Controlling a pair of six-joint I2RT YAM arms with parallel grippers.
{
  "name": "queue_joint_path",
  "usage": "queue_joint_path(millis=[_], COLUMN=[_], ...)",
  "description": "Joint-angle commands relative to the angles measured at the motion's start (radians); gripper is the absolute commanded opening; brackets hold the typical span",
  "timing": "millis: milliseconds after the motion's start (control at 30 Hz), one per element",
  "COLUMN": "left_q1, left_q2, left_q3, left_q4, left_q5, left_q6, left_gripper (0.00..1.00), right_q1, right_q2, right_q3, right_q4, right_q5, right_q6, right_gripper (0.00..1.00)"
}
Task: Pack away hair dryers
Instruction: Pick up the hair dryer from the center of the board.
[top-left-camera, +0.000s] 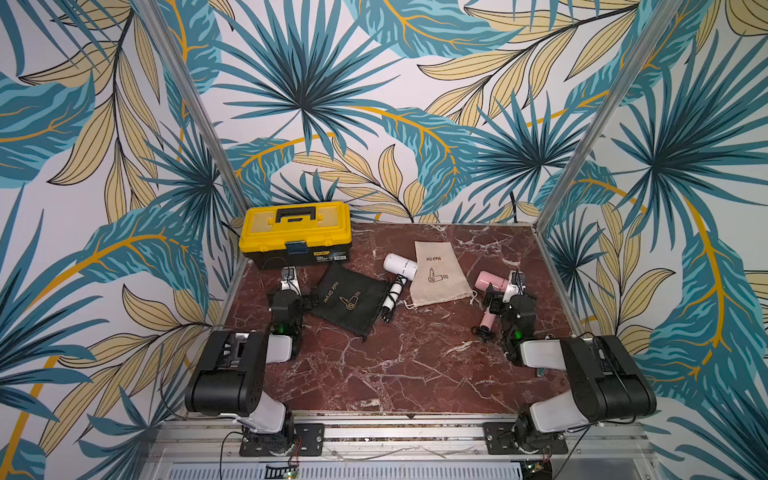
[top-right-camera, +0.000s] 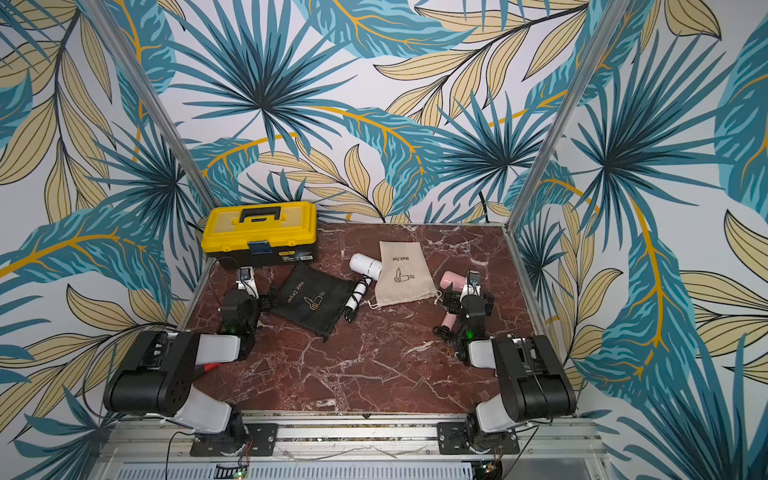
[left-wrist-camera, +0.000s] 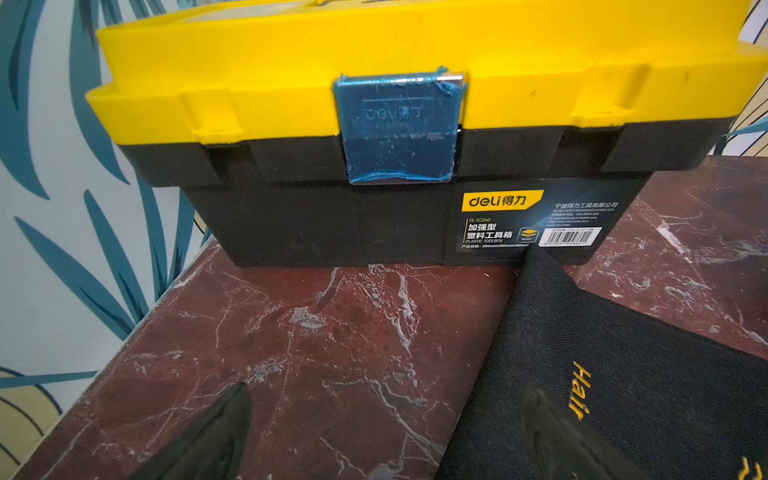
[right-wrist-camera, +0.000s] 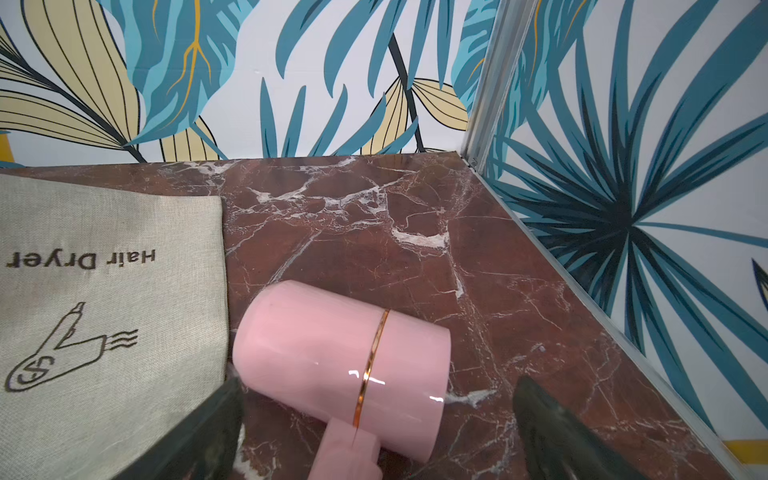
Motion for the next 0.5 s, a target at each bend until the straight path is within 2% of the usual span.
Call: queue_joint_path(millis=[0,167,233,467], left_q1=[0.012,0.016,0.016,0.016], left_q2=[-0.013,-0.012,-0.013,-0.012], left_q3=[0.0,0.0,0.0,0.0], left_q4=[0.006,0.006,0.006,0.004], left_q5=[0.023,0.029,0.029,0.029], left_q6=[-0.009,-0.012,-0.012,-0.012], left_gripper=[1.0,1.0,0.99,1.0], right_q1=[-0.004,-0.005,-0.029,-0.03], right_q2=[0.004,0.006,-0.001,0.003], right_q3=[0.001,0.005,0.021,0.02], right_q4=[0.001,-0.003,-0.045,-0.043], right_q5=[0.0,-0.005,-0.054,-0.056], right_q6=[0.01,0.012,0.026,0.026], right_gripper=[0.99,0.99,0.99,0.99])
